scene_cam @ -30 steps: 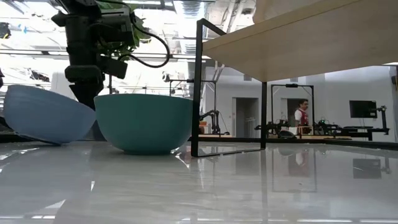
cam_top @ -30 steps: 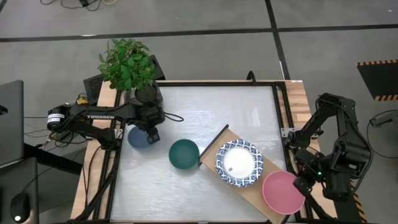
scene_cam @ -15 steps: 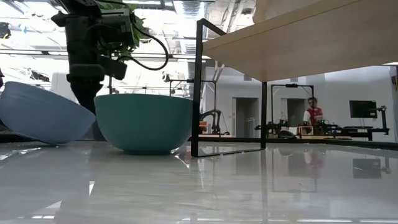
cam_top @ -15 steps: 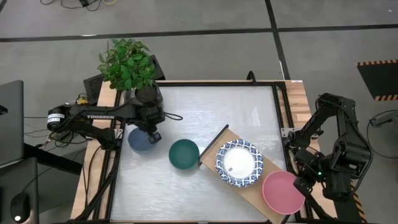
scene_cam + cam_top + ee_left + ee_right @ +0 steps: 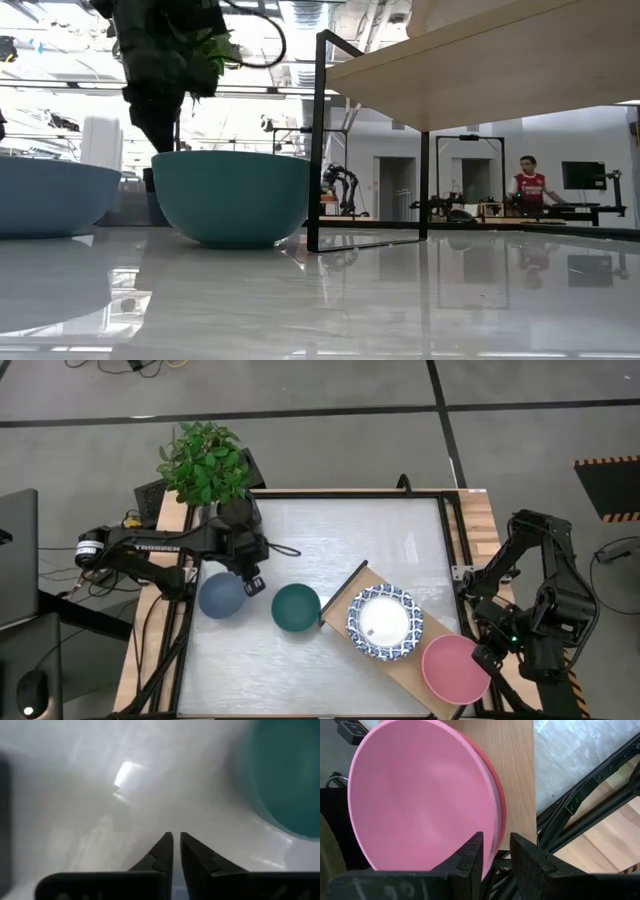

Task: Place and stack bowls onto a shelf
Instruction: Stack the blue bowl on top of the pink bowl on the shelf

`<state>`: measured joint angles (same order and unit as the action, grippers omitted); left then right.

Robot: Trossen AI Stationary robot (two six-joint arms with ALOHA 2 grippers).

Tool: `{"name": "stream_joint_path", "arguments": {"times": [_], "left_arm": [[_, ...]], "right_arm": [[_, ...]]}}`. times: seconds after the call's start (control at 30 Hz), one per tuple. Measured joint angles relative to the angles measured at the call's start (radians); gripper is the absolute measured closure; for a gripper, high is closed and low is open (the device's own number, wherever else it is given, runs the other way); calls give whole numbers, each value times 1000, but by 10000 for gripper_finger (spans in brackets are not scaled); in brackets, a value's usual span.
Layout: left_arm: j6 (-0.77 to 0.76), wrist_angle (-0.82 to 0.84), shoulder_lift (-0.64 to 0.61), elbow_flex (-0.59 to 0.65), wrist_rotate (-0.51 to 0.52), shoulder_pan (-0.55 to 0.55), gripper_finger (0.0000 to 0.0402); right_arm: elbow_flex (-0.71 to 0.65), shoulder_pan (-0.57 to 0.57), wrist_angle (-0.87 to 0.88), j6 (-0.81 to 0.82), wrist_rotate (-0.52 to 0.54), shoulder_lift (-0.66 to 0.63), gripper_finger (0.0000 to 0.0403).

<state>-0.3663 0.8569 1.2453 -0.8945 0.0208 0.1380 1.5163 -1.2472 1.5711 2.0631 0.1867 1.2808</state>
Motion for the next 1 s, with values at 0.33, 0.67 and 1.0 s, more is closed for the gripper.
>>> {"name": "stream_joint_path", "arguments": {"times": [0.33, 0.67, 1.0], "left_arm": [[313, 135, 0, -1, -33, -73, 259], [609, 157, 0, 17, -7, -80, 212], [711, 80, 0, 136, 44, -80, 212]], "right_arm": [[0, 0, 0, -43, 42, 0, 280], [0, 0, 0, -42, 52, 0, 280], [0, 0, 0, -33, 52, 0, 280]]}}
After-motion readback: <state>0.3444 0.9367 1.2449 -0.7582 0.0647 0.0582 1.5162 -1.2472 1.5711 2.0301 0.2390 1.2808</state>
